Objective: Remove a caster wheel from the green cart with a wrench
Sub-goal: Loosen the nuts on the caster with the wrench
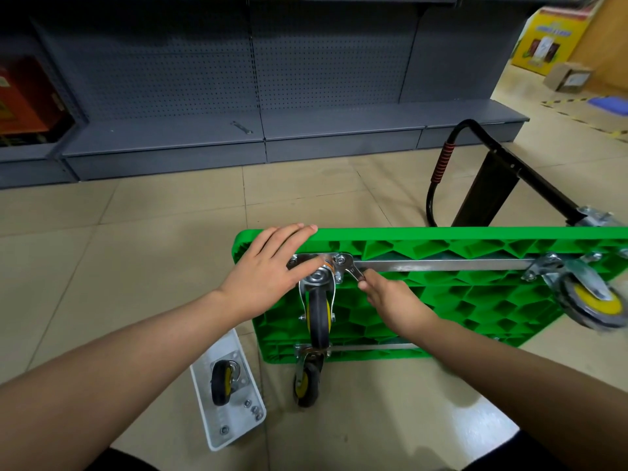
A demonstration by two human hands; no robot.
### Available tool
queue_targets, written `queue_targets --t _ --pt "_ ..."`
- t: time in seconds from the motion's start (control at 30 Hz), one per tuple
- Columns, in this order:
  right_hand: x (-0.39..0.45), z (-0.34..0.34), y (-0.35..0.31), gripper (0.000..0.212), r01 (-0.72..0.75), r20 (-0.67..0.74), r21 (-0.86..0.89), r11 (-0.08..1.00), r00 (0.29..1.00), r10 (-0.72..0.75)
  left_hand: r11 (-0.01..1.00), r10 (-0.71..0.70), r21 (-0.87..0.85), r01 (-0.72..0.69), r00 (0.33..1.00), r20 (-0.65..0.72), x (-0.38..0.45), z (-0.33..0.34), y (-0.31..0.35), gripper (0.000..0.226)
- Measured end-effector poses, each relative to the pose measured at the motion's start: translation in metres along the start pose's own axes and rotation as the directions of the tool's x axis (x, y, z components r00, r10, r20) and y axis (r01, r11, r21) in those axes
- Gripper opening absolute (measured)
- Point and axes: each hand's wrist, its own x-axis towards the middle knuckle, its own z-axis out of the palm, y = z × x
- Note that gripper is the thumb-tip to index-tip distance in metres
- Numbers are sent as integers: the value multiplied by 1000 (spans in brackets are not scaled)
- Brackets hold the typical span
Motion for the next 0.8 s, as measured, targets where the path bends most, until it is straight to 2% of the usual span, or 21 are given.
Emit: queue_targets --t 0.17,0.8 --pt "-1 -2 -1 20 -11 22 10 1000 1000 11 1000 -4 -11 4 1000 -11 0 1 0 71" --pt "-2 -20 -8 22 -34 78 -138 990 996 45 999 -4 -44 2 999 -41 -1 3 -2 67"
